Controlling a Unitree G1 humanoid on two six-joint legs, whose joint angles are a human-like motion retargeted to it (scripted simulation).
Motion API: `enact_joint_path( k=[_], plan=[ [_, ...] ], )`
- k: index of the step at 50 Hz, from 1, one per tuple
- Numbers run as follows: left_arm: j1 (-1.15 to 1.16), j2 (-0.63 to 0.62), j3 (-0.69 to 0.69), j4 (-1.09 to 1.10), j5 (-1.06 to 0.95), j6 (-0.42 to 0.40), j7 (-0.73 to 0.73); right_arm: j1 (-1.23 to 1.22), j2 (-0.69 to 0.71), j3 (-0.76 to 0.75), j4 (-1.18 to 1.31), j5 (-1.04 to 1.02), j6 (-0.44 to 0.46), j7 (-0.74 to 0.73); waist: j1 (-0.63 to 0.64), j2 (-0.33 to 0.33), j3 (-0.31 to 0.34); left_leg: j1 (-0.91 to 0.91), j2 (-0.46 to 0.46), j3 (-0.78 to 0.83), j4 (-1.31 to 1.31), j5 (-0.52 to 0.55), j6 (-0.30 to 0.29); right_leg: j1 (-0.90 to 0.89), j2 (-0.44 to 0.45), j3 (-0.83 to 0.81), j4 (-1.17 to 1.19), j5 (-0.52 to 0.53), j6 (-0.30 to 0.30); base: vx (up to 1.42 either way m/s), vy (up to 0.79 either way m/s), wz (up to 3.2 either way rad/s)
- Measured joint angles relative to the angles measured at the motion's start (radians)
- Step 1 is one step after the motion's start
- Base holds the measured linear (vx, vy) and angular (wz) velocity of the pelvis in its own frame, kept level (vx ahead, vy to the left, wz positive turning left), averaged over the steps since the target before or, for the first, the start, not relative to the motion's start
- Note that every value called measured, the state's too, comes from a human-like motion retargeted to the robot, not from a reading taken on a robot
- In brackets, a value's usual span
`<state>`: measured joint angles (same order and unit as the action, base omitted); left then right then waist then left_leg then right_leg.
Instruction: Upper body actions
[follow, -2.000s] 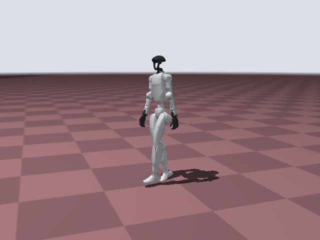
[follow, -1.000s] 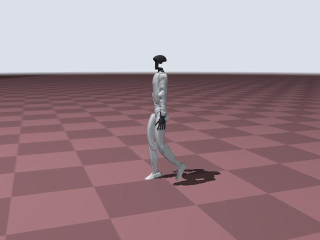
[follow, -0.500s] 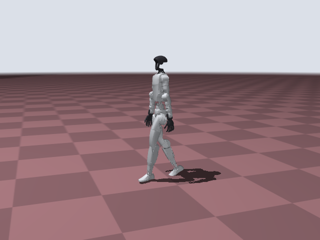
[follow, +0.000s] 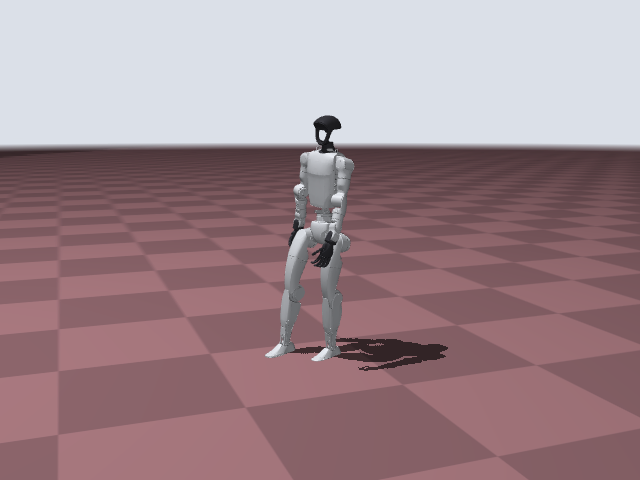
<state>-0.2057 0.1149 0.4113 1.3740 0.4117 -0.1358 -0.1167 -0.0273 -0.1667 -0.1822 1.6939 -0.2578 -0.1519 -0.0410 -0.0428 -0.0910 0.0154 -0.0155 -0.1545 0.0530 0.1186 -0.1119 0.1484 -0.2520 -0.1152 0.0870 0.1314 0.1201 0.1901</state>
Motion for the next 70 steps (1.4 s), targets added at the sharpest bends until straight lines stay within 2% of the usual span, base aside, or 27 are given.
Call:
enact_joint_path(
  k=[2, 5, 8, 10, 12, 15, 17, 20, 25, 32, 38, 40, 43, 47, 49, 50, 52, 54, 55, 56, 60, 62, 65, 67, 70],
  plan=[
    [-0.009, 0.003, -0.018, 0.021, 0.005, 0.001, 0.002, 0.01, 0.0, -0.003, 0.002, -0.002, -0.001, 0.005, -0.003, -0.004, 0.025, 0.017, -0.015, -0.094, 0.006, 0.003, -0.008, 0.003, 0.016, 0.085, -0.051, -0.054, 0.063, 0.13, -0.61, 2.33],
    [-0.018, 0.033, -0.023, 0.081, 0.022, 0.015, 0.003, 0.004, 0.002, -0.004, 0.006, -0.024, 0.003, 0.008, 0.019, 0.009, 0.056, 0.035, 0.038, -0.222, 0.038, -0.026, -0.064, 0.031, 0.125, 0.131, -0.091, -0.099, 0.072, 0.14, -0.79, 1.99],
    [-0.019, 0.068, 0.011, 0.162, 0.04, 0.041, 0.03, -0.009, -0.007, -0.002, 0.006, -0.047, 0.007, 0.007, 0.049, 0.0, 0.059, 0.034, 0.044, -0.27, 0.025, -0.028, -0.091, 0.039, 0.151, 0.108, -0.087, -0.082, 0.072, 0.02, -0.49, 1.78],
    [0.001, 0.096, 0.044, 0.203, 0.043, 0.057, 0.048, -0.013, -0.011, 0.002, 0.005, -0.055, 0.007, 0.007, 0.076, -0.024, 0.059, 0.035, 0.024, -0.29, 0.012, -0.023, -0.103, 0.049, 0.135, 0.056, -0.078, -0.021, 0.072, -0.06, -0.18, 1.66],
    [0.037, 0.12, 0.078, 0.229, 0.036, 0.078, 0.065, -0.004, -0.016, -0.004, -0.001, -0.064, 0.009, 0.013, 0.091, -0.026, 0.049, 0.039, -0.019, -0.33, -0.004, -0.001, -0.084, 0.065, 0.077, 0.104, -0.047, -0.041, 0.072, -0.14, 0.13, 2.06],
    [0.076, 0.123, 0.133, 0.218, -0.003, 0.118, 0.106, -0.007, -0.038, -0.031, -0.039, -0.065, 0.017, 0.036, 0.142, -0.004, 0.048, 0.009, -0.018, -0.373, -0.004, 0.032, -0.108, 0.071, 0.027, 0.054, -0.024, -0.056, 0.072, -0.24, 0.08, 1.88],
    [0.103, 0.104, 0.184, 0.185, -0.058, 0.107, 0.145, -0.006, -0.059, -0.022, -0.088, -0.05, 0.008, 0.053, 0.16, 0.0, 0.038, -0.017, -0.019, -0.362, -0.008, 0.065, -0.116, 0.079, -0.02, -0.035, -0.031, -0.077, 0.069, -0.29, 0.0, 1.84],
    [0.148, 0.074, 0.226, 0.107, -0.147, 0.07, 0.13, -0.002, -0.085, -0.007, -0.178, -0.044, -0.021, 0.081, 0.135, 0.02, 0.009, -0.065, -0.018, -0.363, 0.005, 0.102, -0.119, 0.102, -0.045, -0.15, -0.046, -0.094, 0.046, -0.22, -0.07, 2.42],
    [0.143, 0.022, 0.216, -0.071, -0.168, 0.061, 0.132, -0.013, -0.079, 0.021, -0.334, 0.02, -0.063, 0.171, 0.132, 0.059, -0.005, -0.12, 0.026, -0.178, 0.012, 0.149, -0.144, 0.148, -0.053, -0.326, -0.057, -0.129, -0.001, -0.17, -0.06, 2.45],
    [0.065, -0.023, 0.072, -0.256, -0.116, 0.031, 0.159, -0.031, 0.036, 0.102, -0.567, 0.121, -0.078, 0.395, 0.153, 0.074, -0.05, -0.102, 0.109, 0.344, 0.011, 0.086, -0.179, 0.222, -0.059, -0.603, -0.078, -0.181, -0.053, 0.08, -0.03, 2.57],
    [-0.012, -0.042, -0.055, -0.361, -0.061, 0.013, 0.178, -0.065, 0.179, 0.259, -0.727, 0.245, -0.086, 0.585, 0.097, 0.064, -0.113, -0.039, 0.156, 0.748, 0.032, 0.062, -0.16, 0.292, -0.044, -0.859, -0.116, -0.216, -0.06, 0.29, -0.13, 2.92],
    [-0.041, -0.027, -0.108, -0.391, -0.027, 0.016, 0.199, -0.082, 0.22, 0.321, -0.763, 0.301, -0.075, 0.656, 0.106, 0.068, -0.124, -0.019, 0.156, 0.787, 0.002, 0.077, -0.184, 0.319, -0.02, -0.913, -0.122, -0.234, -0.061, 0.52, -0.17, 1.98],
    [-0.086, -0.01, -0.181, -0.441, 0.038, 0.042, 0.252, -0.11, 0.266, 0.41, -0.796, 0.392, -0.047, 0.748, 0.163, 0.06, -0.134, -0.015, 0.123, 0.703, -0.052, 0.056, -0.158, 0.354, -0.013, -0.956, -0.104, -0.262, -0.062, 0.64, -0.13, 1.08],
    [-0.138, -0.01, -0.242, -0.501, 0.07, 0.05, 0.299, -0.144, 0.318, 0.494, -0.791, 0.486, 0.015, 0.806, 0.236, 0.064, -0.138, -0.028, 0.108, 0.565, -0.054, 0.044, -0.117, 0.392, -0.036, -0.936, -0.031, -0.277, -0.097, 0.58, -0.08, 0.59],
    [-0.164, -0.022, -0.268, -0.518, 0.063, 0.05, 0.31, -0.144, 0.351, 0.512, -0.779, 0.568, 0.069, 0.831, 0.224, 0.085, -0.144, -0.024, 0.132, 0.532, -0.038, 0.035, -0.111, 0.412, -0.046, -0.937, 0.038, -0.258, -0.139, 0.67, -0.06, 1.56],
    [-0.176, -0.028, -0.279, -0.524, 0.06, 0.052, 0.315, -0.14, 0.368, 0.516, -0.771, 0.615, 0.101, 0.844, 0.21, 0.102, -0.15, -0.02, 0.151, 0.522, -0.032, 0.031, -0.106, 0.418, -0.049, -0.931, 0.08, -0.241, -0.172, 0.58, -0.07, 2.06],
    [-0.195, -0.031, -0.3, -0.534, 0.068, 0.055, 0.329, -0.128, 0.398, 0.516, -0.753, 0.724, 0.19, 0.85, 0.16, 0.154, -0.153, -0.018, 0.191, 0.451, -0.014, 0.024, -0.09, 0.406, -0.051, -0.867, 0.215, -0.222, -0.282, 0.54, -0.11, 2.34],
    [-0.212, -0.024, -0.318, -0.54, 0.094, 0.053, 0.351, -0.105, 0.42, 0.521, -0.746, 0.815, 0.251, 0.832, 0.113, 0.192, -0.14, -0.017, 0.219, 0.356, 0.01, 0.024, -0.083, 0.365, -0.061, -0.748, 0.374, -0.224, -0.384, 0.57, -0.19, 2.29],
    [-0.222, -0.017, -0.326, -0.542, 0.112, 0.051, 0.364, -0.093, 0.428, 0.524, -0.748, 0.849, 0.266, 0.817, 0.095, 0.205, -0.13, -0.015, 0.228, 0.311, 0.018, 0.026, -0.08, 0.338, -0.063, -0.676, 0.45, -0.227, -0.415, 0.33, -0.23, 2.09],
    [-0.233, -0.007, -0.334, -0.547, 0.137, 0.051, 0.378, -0.086, 0.432, 0.531, -0.76, 0.867, 0.271, 0.801, 0.084, 0.204, -0.119, -0.015, 0.226, 0.272, 0.022, 0.03, -0.078, 0.31, -0.061, -0.608, 0.502, -0.231, -0.419, 0.2, -0.25, 1.99],
    [-0.261, 0.015, -0.356, -0.574, 0.221, 0.046, 0.425, -0.062, 0.434, 0.558, -0.806, 0.878, 0.255, 0.778, 0.061, 0.178, -0.092, -0.013, 0.204, 0.142, 0.018, 0.052, -0.068, 0.2, 0.059, -0.273, 0.574, -0.221, -0.392, 0.16, -0.34, 1.61],
    [-0.267, 0.026, -0.355, -0.593, 0.247, 0.038, 0.45, -0.059, 0.436, 0.571, -0.817, 0.893, 0.255, 0.777, 0.07, 0.16, -0.093, -0.019, 0.192, 0.109, 0.012, 0.061, -0.067, 0.166, 0.093, -0.184, 0.533, -0.245, -0.391, 0.05, -0.3, 0.9],
    [-0.269, 0.048, -0.35, -0.634, 0.28, 0.026, 0.469, -0.065, 0.44, 0.579, -0.824, 0.934, 0.267, 0.75, 0.071, 0.13, -0.09, -0.03, 0.167, 0.058, 0.007, 0.074, -0.069, 0.14, 0.097, -0.124, 0.398, -0.308, -0.365, -0.03, -0.24, 0.88],
    [-0.265, 0.044, -0.35, -0.665, 0.268, 0.006, 0.468, -0.072, 0.445, 0.578, -0.832, 0.968, 0.272, 0.727, 0.07, 0.095, -0.081, -0.03, 0.129, 0.028, 0.004, 0.081, -0.067, 0.141, 0.095, -0.083, 0.269, -0.312, -0.3, -0.05, -0.16, 0.92],
    [-0.26, 0.018, -0.359, -0.7, 0.197, -0.037, 0.453, -0.08, 0.457, 0.581, -0.849, 1.008, 0.291, 0.715, 0.079, 0.033, -0.071, -0.017, 0.056, -0.001, -0.011, 0.088, -0.062, 0.15, 0.061, -0.081, 0.073, -0.265, -0.14, -0.08, -0.13, 0.67]
  ],
)
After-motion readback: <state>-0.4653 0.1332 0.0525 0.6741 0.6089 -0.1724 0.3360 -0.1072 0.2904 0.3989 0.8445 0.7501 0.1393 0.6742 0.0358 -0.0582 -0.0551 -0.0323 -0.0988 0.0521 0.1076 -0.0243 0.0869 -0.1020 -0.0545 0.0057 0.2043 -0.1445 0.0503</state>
